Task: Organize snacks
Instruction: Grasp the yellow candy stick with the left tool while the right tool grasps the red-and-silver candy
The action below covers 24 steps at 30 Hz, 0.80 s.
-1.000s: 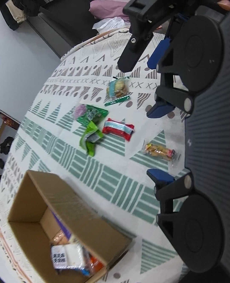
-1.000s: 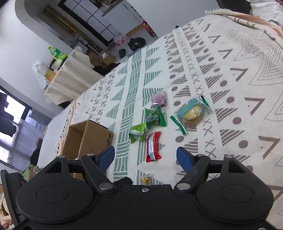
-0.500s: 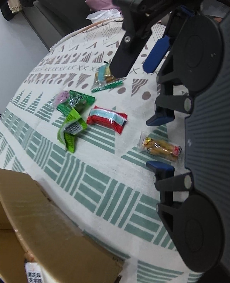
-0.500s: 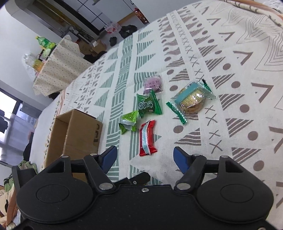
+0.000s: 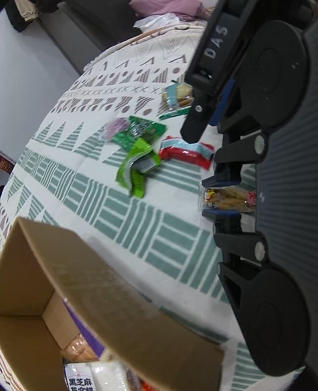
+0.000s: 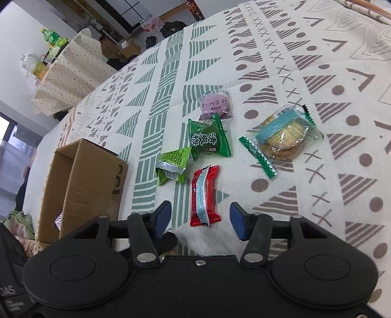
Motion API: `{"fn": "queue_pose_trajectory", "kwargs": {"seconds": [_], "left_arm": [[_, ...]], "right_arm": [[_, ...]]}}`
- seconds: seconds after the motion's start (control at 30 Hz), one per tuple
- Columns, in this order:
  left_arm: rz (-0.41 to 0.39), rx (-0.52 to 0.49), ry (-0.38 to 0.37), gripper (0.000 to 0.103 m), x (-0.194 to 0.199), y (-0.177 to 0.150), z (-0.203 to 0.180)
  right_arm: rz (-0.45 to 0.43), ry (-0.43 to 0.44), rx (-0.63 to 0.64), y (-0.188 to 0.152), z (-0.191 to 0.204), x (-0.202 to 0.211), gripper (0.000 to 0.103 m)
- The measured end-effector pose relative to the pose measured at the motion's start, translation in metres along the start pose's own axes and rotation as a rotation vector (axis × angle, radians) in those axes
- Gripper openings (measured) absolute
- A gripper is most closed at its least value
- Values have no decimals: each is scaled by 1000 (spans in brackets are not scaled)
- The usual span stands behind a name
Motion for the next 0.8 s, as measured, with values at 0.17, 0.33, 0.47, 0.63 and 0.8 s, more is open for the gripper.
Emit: {"fn": "queue_pose_trajectory", "kwargs": {"seconds": [0.17, 0.33, 0.47, 0.63, 0.8], "left_arm": [[-10, 13, -4, 17, 0, 13, 7], [-20, 21, -9, 17, 1, 24, 13], [-15, 15, -6, 17, 0, 27, 15], [-27, 5, -9, 17, 7, 27, 12], [-59, -13, -13, 17, 23, 26, 6]], "right_arm": [[3, -32, 20, 4, 6, -12, 46], [25, -69, 42, 4, 10, -25, 37], [50, -92, 50, 3, 12, -31, 21], [35, -74, 50, 3, 15, -25, 20], [-9, -35, 37, 7, 17, -8, 20]]}}
Point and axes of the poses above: each gripper's, at about its wrist camera, not at the fingertips, and x roughly against the way its jaws point, z to its left, y to its top, the point moved 1 cm from there along -x, roughly the way its jaws point, and after that the axes turned 6 degrees about x, right-handed, at the moved point
